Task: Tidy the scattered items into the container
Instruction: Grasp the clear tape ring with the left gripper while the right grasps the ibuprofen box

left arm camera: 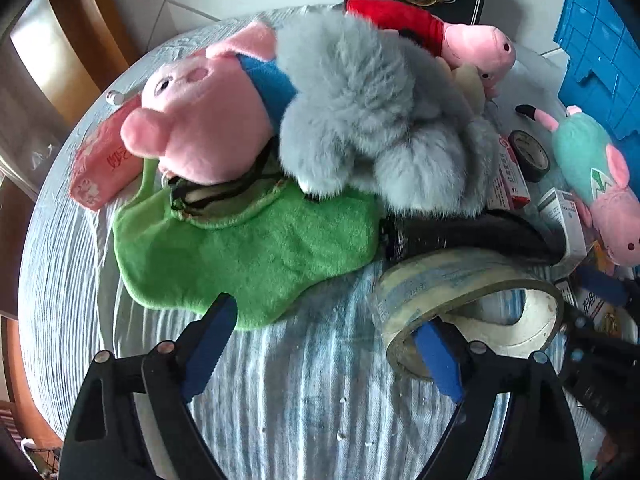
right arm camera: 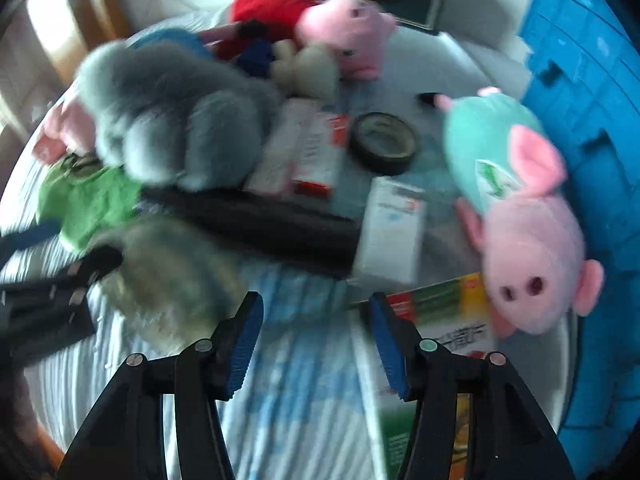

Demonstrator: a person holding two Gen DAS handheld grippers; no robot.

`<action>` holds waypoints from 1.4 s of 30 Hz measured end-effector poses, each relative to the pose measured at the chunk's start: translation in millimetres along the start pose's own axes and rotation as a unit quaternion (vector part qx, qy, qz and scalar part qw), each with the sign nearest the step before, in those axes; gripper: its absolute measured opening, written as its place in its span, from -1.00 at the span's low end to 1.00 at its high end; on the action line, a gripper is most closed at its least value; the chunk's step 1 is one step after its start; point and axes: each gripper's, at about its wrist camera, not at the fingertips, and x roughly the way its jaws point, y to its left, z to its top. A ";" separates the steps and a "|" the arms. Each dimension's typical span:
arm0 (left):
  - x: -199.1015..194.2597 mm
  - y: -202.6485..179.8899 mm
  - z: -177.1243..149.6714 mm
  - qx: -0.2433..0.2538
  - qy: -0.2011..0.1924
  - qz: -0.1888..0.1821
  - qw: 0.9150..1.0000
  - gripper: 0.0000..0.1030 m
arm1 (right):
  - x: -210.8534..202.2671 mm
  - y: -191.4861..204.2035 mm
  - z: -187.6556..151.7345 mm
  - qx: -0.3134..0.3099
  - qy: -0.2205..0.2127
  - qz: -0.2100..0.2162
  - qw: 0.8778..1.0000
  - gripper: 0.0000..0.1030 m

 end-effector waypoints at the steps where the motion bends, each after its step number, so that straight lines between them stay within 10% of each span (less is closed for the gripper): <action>1: -3.1 -1.0 6.5 0.007 -0.007 0.000 1.000 0.69 | -0.4 8.0 -1.7 0.000 0.006 0.026 1.000 0.06; 8: -25.0 -15.1 34.6 0.062 -0.036 -0.004 0.997 0.70 | -2.4 39.9 -23.4 0.031 0.036 0.129 0.991 0.06; 19: -39.5 -10.6 2.4 0.013 -0.020 -0.069 0.997 0.72 | -33.2 -40.8 -46.8 0.116 -0.011 0.026 0.993 0.07; 23: -9.3 -12.8 1.1 -0.018 0.009 -0.069 0.997 0.74 | -43.2 -66.7 -57.9 0.131 -0.021 -0.008 0.991 0.63; 28: 24.0 -19.3 4.9 -0.051 0.051 -0.087 0.994 0.74 | -41.1 -97.6 -68.6 0.117 -0.003 -0.040 0.992 0.69; 31: 30.6 -29.5 6.7 -0.033 0.036 -0.068 0.996 0.71 | -32.8 -99.8 -68.7 0.094 0.005 -0.038 0.995 0.98; 42: -3.9 -57.7 -51.8 0.046 0.011 0.003 0.999 0.60 | -3.0 -93.1 -65.7 0.032 0.027 -0.028 0.999 1.00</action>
